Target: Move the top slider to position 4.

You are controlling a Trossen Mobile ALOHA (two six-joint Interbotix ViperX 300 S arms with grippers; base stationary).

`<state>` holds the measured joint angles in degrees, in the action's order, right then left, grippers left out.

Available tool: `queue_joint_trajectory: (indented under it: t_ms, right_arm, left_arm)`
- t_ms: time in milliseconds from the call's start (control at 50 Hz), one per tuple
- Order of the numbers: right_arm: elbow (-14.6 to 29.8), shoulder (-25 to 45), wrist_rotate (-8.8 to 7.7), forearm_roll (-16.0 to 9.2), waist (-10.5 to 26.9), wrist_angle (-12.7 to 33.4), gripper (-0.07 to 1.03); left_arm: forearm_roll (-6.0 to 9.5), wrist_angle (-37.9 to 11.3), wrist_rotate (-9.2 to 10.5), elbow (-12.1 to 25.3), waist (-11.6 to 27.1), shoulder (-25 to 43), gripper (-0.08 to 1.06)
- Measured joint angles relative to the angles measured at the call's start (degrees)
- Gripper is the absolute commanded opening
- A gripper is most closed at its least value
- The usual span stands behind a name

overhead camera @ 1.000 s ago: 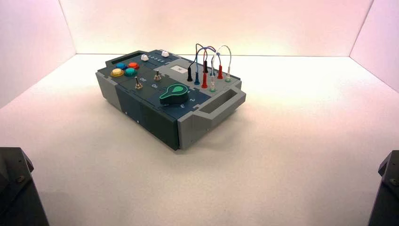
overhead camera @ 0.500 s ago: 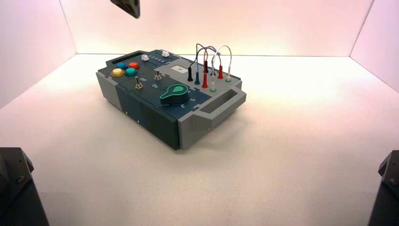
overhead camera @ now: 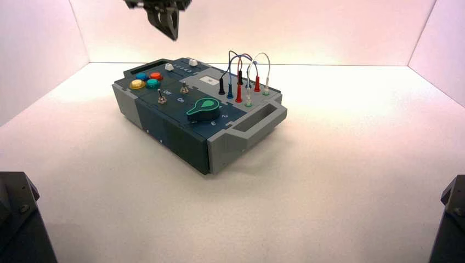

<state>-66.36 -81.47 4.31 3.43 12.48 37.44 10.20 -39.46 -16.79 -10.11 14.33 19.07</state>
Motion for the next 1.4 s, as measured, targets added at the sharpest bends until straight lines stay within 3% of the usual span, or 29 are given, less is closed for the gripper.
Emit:
queue_joint_trajectory:
  t_ms: [480,940,1400]
  right_arm:
    - [0.09,-0.09,-0.09,0.00,0.00,0.00,-0.02]
    - [0.00,0.00,0.00,0.00,0.00,0.00,-0.02]
    - [0.00,0.00,0.00,0.00,-0.09,-0.09,-0.02]
  left_arm:
    - [0.00,-0.79,-3.69,1.76,1.76,4.92,-0.03]
    - [0.00,-0.88,-4.22,4.57,1.85,6.68,-0.03]
    - [0.00,-1.58,-4.22,4.57,2.29,6.86,-0.03]
